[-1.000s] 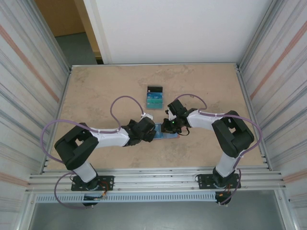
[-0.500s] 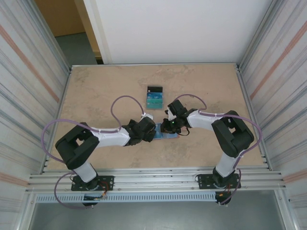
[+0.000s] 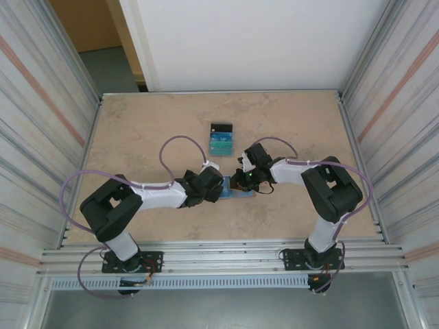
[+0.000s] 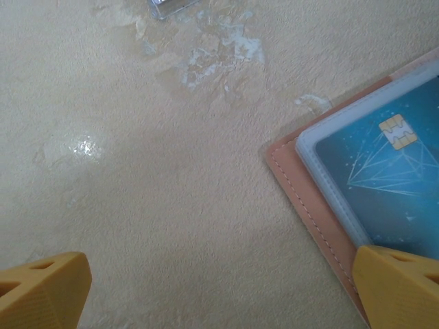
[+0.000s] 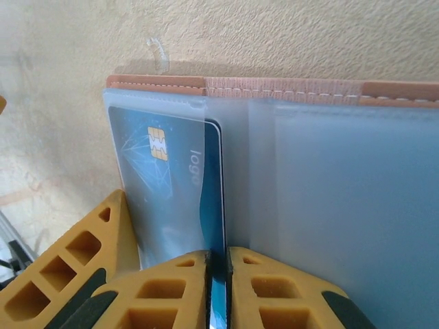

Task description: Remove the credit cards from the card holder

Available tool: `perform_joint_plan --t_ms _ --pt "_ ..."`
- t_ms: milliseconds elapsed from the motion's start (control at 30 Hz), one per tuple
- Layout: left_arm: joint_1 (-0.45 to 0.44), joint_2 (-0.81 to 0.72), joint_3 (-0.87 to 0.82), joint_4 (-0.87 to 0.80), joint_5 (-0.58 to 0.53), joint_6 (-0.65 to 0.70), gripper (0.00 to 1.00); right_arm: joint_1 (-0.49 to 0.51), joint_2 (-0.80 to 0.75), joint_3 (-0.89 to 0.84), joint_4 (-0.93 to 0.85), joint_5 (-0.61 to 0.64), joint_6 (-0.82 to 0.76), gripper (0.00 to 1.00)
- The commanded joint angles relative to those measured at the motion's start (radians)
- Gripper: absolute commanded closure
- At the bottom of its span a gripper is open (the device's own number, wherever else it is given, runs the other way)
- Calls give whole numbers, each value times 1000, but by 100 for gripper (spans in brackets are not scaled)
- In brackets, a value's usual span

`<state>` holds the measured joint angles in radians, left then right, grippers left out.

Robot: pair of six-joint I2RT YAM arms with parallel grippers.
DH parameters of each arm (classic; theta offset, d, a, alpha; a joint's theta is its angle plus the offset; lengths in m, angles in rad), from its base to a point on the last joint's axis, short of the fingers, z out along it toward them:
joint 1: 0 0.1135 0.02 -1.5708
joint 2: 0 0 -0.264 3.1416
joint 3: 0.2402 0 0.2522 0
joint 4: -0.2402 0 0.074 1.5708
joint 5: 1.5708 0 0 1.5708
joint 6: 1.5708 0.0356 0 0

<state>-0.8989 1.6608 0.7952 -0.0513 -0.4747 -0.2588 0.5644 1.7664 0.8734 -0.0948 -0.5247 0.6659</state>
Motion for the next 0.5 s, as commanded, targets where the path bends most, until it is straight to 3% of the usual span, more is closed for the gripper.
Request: perform_joint_plan --t_ms 0,267,467 --pt "-14 26 29 -4 -4 7 1 -1 27 -23 61 -89 34 89" --pt "-14 25 37 -17 -9 10 1 -17 12 -31 82 -121 31 100" --pt "-14 28 37 -22 -12 4 1 -27 -6 -42 109 -153 38 96"
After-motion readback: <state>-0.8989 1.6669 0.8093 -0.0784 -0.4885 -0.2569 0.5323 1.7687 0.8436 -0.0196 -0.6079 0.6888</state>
